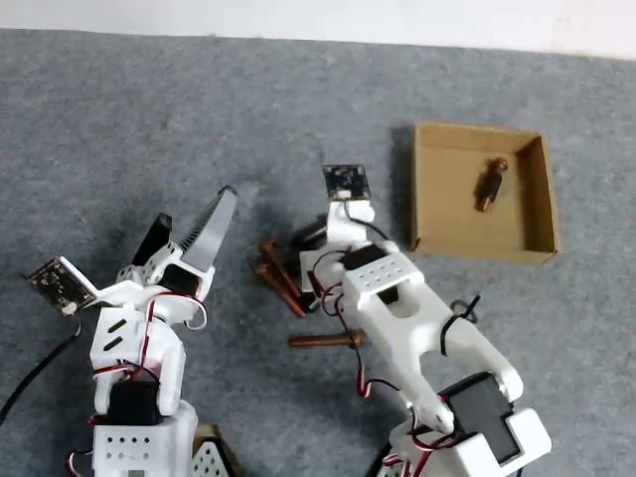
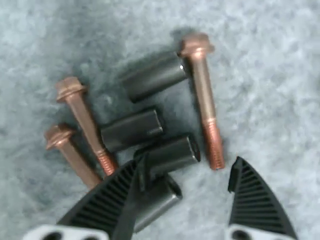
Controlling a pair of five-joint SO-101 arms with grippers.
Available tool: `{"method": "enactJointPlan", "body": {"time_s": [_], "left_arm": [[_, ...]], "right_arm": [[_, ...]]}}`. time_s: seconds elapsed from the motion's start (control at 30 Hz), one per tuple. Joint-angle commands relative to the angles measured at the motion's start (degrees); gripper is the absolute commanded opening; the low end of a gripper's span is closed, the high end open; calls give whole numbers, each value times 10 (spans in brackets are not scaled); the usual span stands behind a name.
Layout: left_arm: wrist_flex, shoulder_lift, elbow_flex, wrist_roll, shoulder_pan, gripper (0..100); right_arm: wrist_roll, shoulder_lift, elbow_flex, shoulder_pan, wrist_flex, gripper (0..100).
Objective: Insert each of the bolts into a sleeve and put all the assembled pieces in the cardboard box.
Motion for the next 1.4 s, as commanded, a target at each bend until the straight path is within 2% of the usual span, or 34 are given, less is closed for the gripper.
{"method": "enactJointPlan", "body": {"time_s": [0.0,0.33,0.63,1.2,1.27,1.37], "left_arm": [[-9,-5,12,4,-2,478],[-9,-5,12,4,-2,478],[-9,-5,12,4,-2,478],[-9,-5,12,4,-2,478],[-9,-5,12,4,-2,478],[-9,-5,12,4,-2,478]], "right_arm": [[-21,13,-3,-27,9,239],[-25,15,-6,7,7,238],[-25,107,-57,8,19,238],[-25,111,-78,19,29,238],[-25,111,-80,30,29,214],[-25,111,-81,42,29,107]]}}
